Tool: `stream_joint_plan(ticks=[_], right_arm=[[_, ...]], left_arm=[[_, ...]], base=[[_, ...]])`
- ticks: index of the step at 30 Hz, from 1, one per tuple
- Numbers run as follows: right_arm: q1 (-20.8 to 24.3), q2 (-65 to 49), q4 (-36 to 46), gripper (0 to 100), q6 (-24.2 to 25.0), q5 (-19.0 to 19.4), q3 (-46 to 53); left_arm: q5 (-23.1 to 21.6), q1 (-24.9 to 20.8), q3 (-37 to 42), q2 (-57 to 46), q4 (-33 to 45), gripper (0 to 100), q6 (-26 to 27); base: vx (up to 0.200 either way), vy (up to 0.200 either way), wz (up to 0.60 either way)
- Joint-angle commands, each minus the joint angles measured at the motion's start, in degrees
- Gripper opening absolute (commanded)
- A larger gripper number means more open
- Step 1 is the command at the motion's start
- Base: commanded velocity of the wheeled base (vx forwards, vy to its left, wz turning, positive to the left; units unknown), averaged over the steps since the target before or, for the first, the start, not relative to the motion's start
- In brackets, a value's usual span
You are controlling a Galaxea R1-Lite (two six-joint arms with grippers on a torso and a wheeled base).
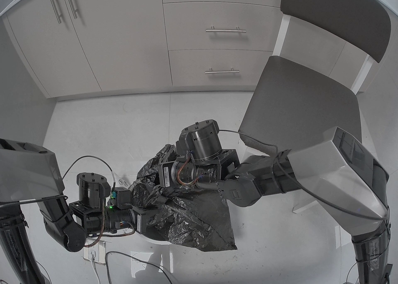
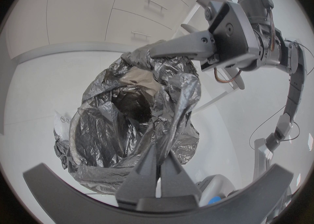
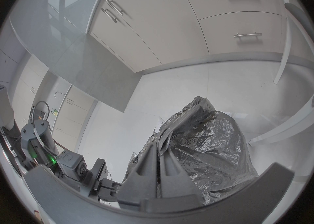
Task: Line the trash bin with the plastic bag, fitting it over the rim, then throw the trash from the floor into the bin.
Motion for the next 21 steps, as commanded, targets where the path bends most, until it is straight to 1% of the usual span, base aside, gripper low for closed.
stream_joint_plan(ticks=[1,11,18,19,21], right_arm=[[0.11,-0.91,0.32,0,-0.25,0.09,0.88],[-0.95,-4.95,5.06,0,-1.13,0.18,2.37],[-0.86,-4.42,5.41,0,-1.48,0.09,2.11],[-0.86,-4.42,5.33,100,-1.48,0.09,2.20],[-0.86,-4.25,5.06,100,-1.48,0.18,2.46]], left_arm=[[-0.01,0.17,0.28,0.24,-1.52,0,-0.54],[-0.01,0.34,0.54,0.33,-2.66,0,-1.42],[-0.01,0.34,0.45,0.33,-2.66,0,-1.51],[-0.01,0.34,0.45,0.33,-2.66,0,-1.51],[-0.01,0.34,0.45,0.33,-2.66,0,-2.12]], base=[[0.000,0.000,0.00],[0.000,0.000,0.00],[0.000,0.000,0.00],[0.000,0.000,0.00],[0.000,0.000,0.00]])
